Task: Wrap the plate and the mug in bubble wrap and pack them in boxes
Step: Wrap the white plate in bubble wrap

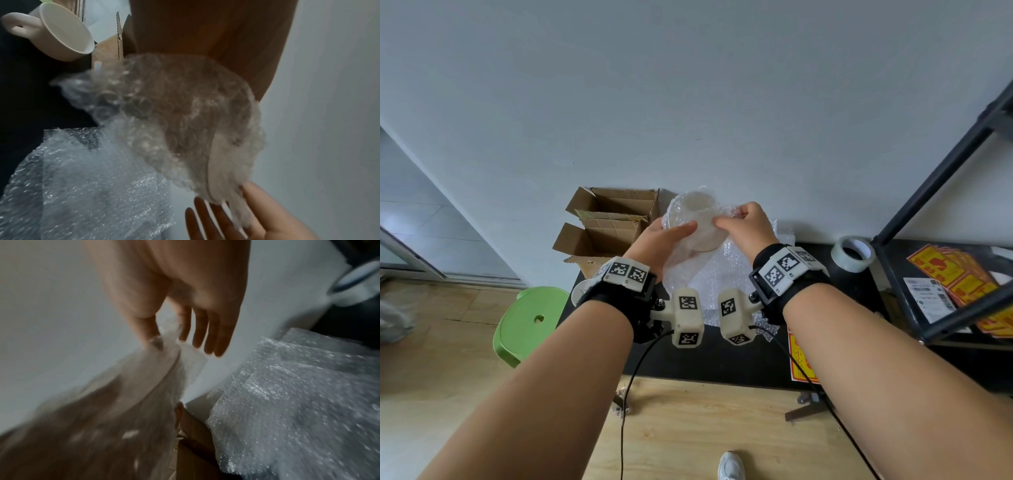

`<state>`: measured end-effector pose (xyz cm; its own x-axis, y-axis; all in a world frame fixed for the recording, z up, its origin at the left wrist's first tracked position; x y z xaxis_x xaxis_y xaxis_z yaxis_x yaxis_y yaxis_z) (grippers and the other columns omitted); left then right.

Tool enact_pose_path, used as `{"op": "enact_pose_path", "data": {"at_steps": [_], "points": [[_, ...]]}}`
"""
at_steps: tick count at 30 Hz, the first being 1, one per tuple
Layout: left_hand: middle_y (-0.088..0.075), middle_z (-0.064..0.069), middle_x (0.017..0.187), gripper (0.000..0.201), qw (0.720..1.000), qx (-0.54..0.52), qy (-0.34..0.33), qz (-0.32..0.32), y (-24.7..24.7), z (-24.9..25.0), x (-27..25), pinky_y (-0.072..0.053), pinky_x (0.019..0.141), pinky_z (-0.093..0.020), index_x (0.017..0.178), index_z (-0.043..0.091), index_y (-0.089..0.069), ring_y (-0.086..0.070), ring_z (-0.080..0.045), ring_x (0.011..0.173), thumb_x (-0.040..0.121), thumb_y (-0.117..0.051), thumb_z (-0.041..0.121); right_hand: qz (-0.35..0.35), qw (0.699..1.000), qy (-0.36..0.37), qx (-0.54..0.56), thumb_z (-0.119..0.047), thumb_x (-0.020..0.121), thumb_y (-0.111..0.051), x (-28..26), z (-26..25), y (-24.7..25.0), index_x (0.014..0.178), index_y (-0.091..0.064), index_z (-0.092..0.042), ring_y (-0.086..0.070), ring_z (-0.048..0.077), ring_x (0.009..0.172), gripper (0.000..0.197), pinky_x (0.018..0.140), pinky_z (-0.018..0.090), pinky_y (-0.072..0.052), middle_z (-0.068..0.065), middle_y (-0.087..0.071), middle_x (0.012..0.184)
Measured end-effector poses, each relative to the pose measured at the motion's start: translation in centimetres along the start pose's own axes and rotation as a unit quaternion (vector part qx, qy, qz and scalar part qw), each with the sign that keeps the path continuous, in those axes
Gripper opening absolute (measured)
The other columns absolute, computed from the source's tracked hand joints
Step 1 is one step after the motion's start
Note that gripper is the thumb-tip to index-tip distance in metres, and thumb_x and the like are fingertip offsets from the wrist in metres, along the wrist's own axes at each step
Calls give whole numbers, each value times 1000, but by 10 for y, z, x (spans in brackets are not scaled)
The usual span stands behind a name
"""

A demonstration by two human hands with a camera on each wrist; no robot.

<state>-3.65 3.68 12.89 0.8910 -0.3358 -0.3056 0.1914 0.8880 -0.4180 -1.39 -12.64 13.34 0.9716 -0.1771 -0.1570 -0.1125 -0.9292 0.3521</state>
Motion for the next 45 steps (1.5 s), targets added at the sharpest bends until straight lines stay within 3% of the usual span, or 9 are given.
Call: {"op": "enact_pose_path", "data": {"at_steps": [2,5,14,22,26,32,36,40,45], "points": [[-61,-20,127,36,999,-6,14,-28,3,2,-1,-57,80,-35,133,1,-50,-63,-32,112,98,-52,9,-54,996,-42,58,-29,81,-73,2,5,3,112,-58,-8,-63,20,94,40,83,32,-54,1,-64,104],[-62,-19,125,44,998,40,49,-29,11,6,-2,-56,87,-39,136,2,-49,-64,-31,110,94,-58,13,-76,991,-31,110,-19,82,-75,3,10,7,99,-70,-7,-72,25,89,22,87,38,-57,8,-74,94],[-72,-4,108,35,957,291,20,-2,7,11,1,-53,93,-41,118,19,-62,-69,-20,99,85,-72,18,-119,990,62,-33,-14,84,-74,2,11,-2,91,-71,9,-70,32,89,24,87,40,-57,22,-72,94],[-74,-3,99,24,927,352,40,123,19,-7,11,-54,89,-35,98,17,-70,-70,-18,91,77,-80,25,-142,988,19,49,2,91,-56,-1,20,-7,100,-68,-4,-61,10,64,16,79,31,-56,4,-65,81],[-69,-9,98,32,918,326,66,214,23,-13,16,-54,91,-42,102,7,-66,-67,-26,94,76,-80,19,-101,994,41,-24,-10,88,-63,1,23,-12,104,-63,-11,-65,25,89,16,88,39,-55,5,-65,95],[-57,-9,96,39,907,239,99,331,36,-20,14,-58,81,-47,115,8,-53,-60,-31,95,80,-70,14,-114,982,106,-104,-4,84,-57,-3,26,-11,110,-64,-22,-52,9,109,32,94,29,-44,-8,-59,115],[-54,-8,90,40,896,209,101,379,38,-21,17,-59,79,-45,118,8,-52,-60,-30,91,83,-68,18,-177,949,165,-202,-12,76,-68,-11,31,-18,135,-52,-26,-38,15,132,63,110,38,-34,-4,-44,143],[-59,-11,94,42,906,158,111,377,30,-24,19,-59,79,-46,118,5,-54,-63,-32,90,82,-68,20,-185,849,256,-425,-35,77,-75,-14,46,-32,153,-17,-29,6,21,149,96,119,49,5,-4,-2,162],[-63,-19,106,35,926,127,148,324,15,-26,21,-60,77,-44,114,5,-51,-70,-33,85,86,-65,20,-106,843,320,-419,-34,86,-67,-4,56,-22,149,-31,-27,-19,20,144,72,120,47,-3,-3,-32,152]]}}
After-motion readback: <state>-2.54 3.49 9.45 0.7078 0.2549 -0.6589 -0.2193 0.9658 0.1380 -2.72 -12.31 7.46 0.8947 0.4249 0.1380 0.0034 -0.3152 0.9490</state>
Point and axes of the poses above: each hand's wrist, its own x-axis towards the middle knuckle, its own y-axis out of the back of the hand, z = x × y, the point moved 2 cm from there along x, towards the middle knuckle
